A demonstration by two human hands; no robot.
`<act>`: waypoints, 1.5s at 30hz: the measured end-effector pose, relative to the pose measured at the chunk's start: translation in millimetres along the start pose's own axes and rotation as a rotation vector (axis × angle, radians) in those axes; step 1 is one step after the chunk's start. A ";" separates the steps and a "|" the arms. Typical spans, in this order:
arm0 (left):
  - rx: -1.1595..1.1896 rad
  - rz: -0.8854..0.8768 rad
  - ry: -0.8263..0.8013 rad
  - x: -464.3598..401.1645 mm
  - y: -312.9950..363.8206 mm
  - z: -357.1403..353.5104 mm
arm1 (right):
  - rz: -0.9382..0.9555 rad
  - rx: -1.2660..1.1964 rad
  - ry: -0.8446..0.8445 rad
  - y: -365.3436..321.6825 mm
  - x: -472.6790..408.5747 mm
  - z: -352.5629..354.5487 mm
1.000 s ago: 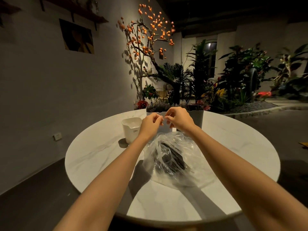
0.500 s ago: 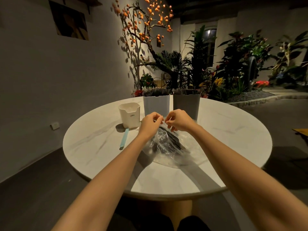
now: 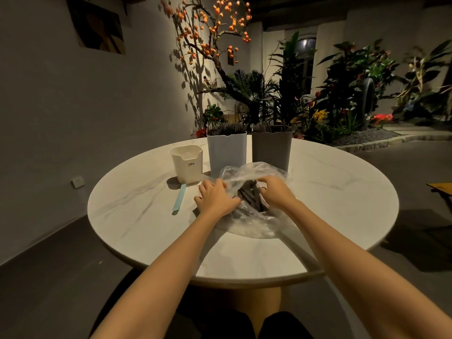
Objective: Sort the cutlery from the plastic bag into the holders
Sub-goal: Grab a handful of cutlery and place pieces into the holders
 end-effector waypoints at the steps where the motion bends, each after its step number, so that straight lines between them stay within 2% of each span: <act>1: 0.059 0.009 -0.014 1.1 -2.2 -0.8 | -0.003 -0.011 0.033 3.1 1.7 -0.8; 5: 0.339 0.010 0.013 5.0 -11.0 -0.3 | 0.010 -0.086 0.130 8.7 12.0 -7.9; 9: 0.691 0.024 0.016 4.7 -15.5 7.3 | -0.074 -0.077 0.198 11.0 13.9 -11.4; 12: 0.845 -0.001 -0.074 9.0 -11.1 9.4 | -0.155 0.009 0.122 7.1 17.2 -10.8; 16: 0.945 -0.054 -0.213 17.0 -0.4 13.9 | -0.107 -0.087 0.010 3.1 11.2 -14.0; 18: 0.938 -0.031 -0.213 15.4 -1.6 13.1 | -0.073 -0.119 -0.060 1.9 10.6 -14.2; 20: 0.886 0.033 -0.126 13.7 -5.5 12.5 | -0.055 -0.158 -0.102 2.4 10.7 -16.9; 22: 0.669 0.026 0.013 10.8 -10.3 12.3 | -0.055 -0.172 -0.079 3.1 10.1 -19.4; 24: 0.439 -0.076 0.144 11.2 -10.1 12.4 | -0.028 -0.105 0.001 1.9 9.9 -17.2; 26: 0.374 -0.240 0.242 14.4 -5.5 13.9 | 0.006 -0.050 0.015 -1.1 11.0 -14.4; 28: 0.388 -0.392 0.247 16.2 -1.3 13.5 | -0.009 -0.015 -0.073 -6.4 12.6 -12.9; 31: 0.345 -0.458 0.196 16.2 0.2 7.8 | -0.041 0.230 -0.216 -15.3 6.6 -14.3; 33: 0.351 -0.424 0.208 14.3 -1.0 4.8 | -0.066 0.311 -0.294 -20.9 4.3 -12.6; 36: 0.278 -0.345 0.198 10.4 -6.1 2.9 | -0.100 0.235 -0.353 -24.5 3.1 -7.7; 41: 0.140 -0.251 0.229 9.9 -9.7 4.8 | -0.102 0.161 -0.313 -23.5 4.6 1.7; 45: 0.146 -0.227 0.141 7.6 -9.1 -0.4 | -0.110 0.246 -0.296 -25.5 8.8 -5.3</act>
Point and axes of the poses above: each hand's wrist, its own x-axis away from the middle knuckle, its own z-axis out of the back of the hand, y = z × x, the point moved 3 cm from there along -x, towards the middle knuckle, and after that the axes turned 3 degrees about -z, right-handed, at the moved point
